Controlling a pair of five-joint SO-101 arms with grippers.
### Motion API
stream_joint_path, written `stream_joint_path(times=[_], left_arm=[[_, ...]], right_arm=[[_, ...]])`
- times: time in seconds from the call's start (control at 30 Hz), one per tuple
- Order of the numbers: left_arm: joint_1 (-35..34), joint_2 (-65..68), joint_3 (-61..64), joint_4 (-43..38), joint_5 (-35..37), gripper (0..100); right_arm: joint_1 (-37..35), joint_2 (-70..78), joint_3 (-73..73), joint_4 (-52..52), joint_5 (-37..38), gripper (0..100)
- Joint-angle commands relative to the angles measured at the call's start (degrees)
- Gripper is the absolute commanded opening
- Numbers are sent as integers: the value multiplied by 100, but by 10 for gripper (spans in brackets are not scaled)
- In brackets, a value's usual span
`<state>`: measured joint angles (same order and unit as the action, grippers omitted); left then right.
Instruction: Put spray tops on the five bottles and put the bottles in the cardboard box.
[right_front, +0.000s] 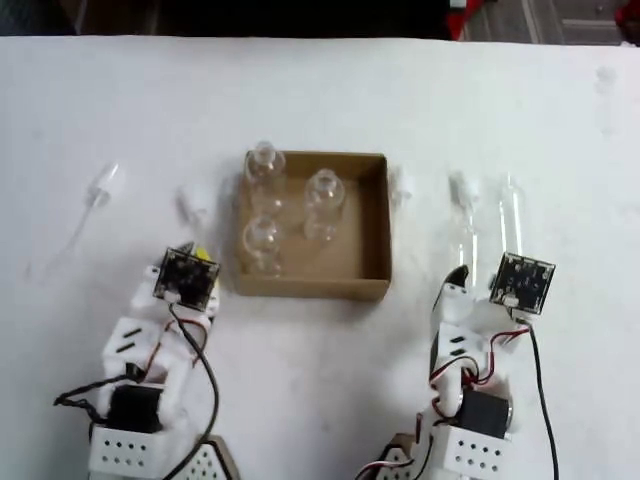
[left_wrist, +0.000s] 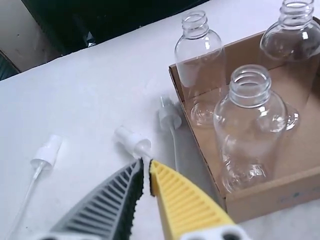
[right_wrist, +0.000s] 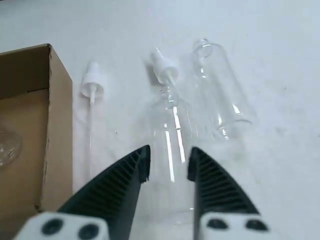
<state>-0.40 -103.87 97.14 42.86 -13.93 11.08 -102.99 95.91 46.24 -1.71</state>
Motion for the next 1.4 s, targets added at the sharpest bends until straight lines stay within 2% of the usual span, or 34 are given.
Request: stream_joint_path(times=[0.0,0.23,0.43,0.6,1.37], left_arm=[[-57,-66,-18,-26,79,27],[-31,-66,-18,-26,79,27],[-31,-66,-18,-26,79,27],[-31,-57,-18,-26,79,27],[-22,-57,-18,-26,79,27]], right_arm=[[92,-40,88,-163,9,33],[374,-31,88,-154,-44,155],[356,-31,88,-207,9,12],[356,-31,88,-242,9,52],[365,-31,88,-233,9,56]])
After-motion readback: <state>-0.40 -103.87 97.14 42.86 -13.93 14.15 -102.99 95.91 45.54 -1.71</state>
